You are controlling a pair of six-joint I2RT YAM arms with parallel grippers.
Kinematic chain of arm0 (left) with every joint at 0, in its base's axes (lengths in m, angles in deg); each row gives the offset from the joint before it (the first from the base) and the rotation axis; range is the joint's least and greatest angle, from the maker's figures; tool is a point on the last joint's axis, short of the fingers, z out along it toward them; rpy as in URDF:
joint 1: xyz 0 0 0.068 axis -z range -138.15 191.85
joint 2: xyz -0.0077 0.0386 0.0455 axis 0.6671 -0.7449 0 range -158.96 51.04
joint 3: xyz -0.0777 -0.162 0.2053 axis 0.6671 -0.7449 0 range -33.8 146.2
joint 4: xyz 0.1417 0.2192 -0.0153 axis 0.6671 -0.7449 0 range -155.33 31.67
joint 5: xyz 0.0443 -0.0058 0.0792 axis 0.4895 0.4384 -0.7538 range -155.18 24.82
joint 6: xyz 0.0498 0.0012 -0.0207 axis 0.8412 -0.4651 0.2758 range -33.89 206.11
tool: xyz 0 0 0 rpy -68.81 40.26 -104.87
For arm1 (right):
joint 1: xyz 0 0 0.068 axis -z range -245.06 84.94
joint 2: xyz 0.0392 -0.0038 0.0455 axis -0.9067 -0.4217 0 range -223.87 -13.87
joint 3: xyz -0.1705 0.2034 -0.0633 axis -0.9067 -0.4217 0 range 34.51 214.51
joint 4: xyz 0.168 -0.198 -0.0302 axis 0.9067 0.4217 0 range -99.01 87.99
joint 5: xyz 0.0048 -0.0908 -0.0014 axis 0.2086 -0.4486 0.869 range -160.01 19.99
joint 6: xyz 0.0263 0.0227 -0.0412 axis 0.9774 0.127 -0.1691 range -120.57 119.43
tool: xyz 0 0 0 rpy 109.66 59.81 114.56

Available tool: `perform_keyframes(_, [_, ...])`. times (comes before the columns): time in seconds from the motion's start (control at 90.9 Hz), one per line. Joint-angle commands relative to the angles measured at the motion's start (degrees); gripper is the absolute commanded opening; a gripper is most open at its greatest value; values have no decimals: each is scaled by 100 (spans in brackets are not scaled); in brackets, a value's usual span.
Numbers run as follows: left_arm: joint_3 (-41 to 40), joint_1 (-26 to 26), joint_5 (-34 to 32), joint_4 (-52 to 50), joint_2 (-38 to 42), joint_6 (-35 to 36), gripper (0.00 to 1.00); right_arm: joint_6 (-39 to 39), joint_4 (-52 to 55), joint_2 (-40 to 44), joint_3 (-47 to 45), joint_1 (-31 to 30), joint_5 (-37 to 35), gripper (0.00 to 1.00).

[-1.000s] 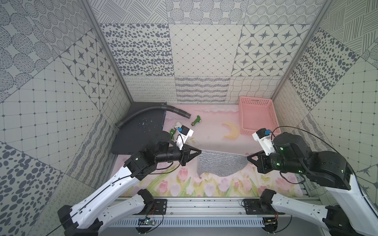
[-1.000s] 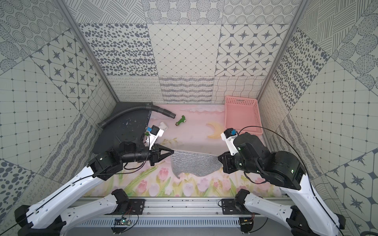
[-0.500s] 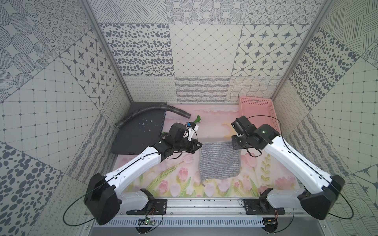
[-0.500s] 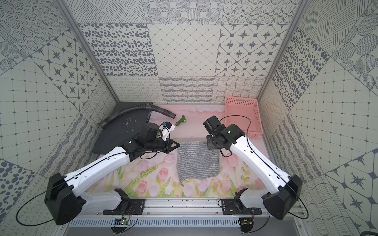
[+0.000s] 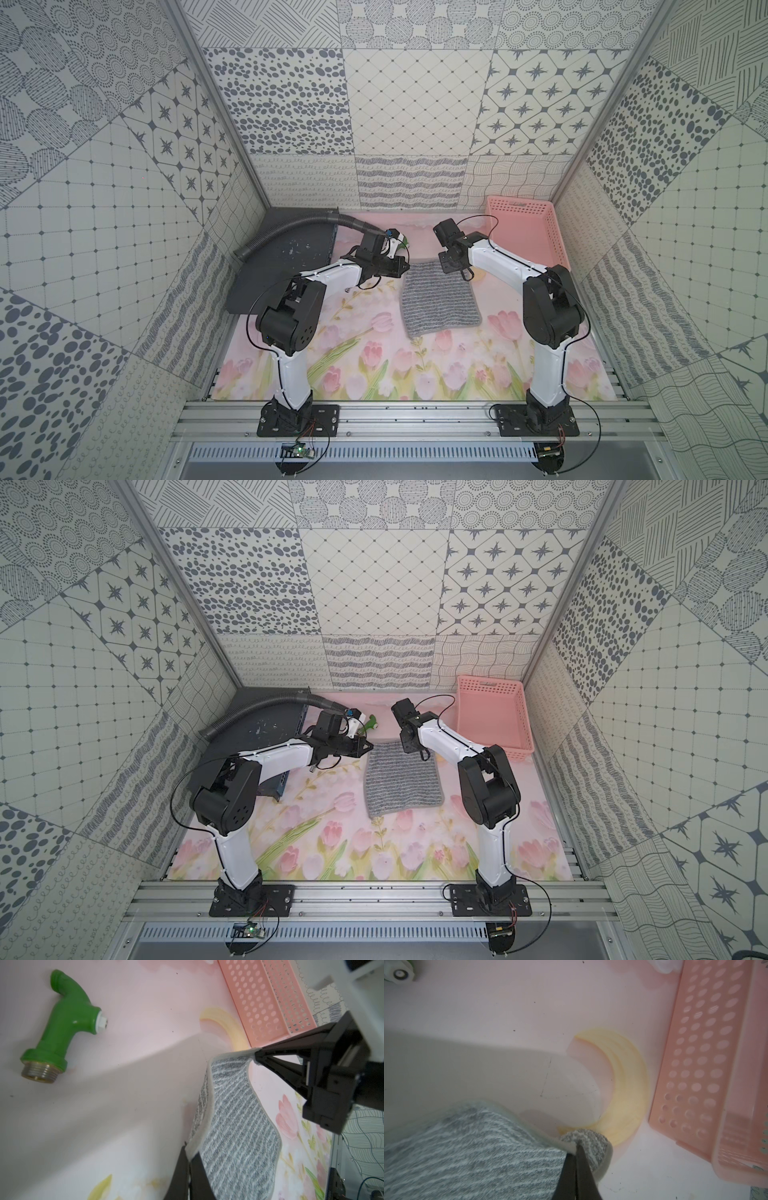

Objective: Fold the square dishcloth
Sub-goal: Flatten out the cleaning item at the center of the board, then fold the cleaning item at the center of the board.

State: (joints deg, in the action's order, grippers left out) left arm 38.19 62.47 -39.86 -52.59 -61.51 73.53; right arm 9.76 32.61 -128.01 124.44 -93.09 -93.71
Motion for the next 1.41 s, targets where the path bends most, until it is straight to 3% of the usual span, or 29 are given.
perform_keyframes(0.0, [234, -137, 289, 631, -354, 502, 0, -310, -375, -29, 113, 109, -177, 0])
perform_keyframes(0.209, [22, -146, 145, 568, -266, 793, 0, -330, -536, 196, -209, 149, -260, 0])
perform_keyframes(0.748, [-1925, -57, 531, 2481, 805, 782, 0, -42, -1198, 1316, -1755, 203, 266, 0])
perform_keyframes(1.398, [-3166, 703, -287, 2558, 1677, 1072, 0, 417, -967, 2880, -3351, -201, 327, 0])
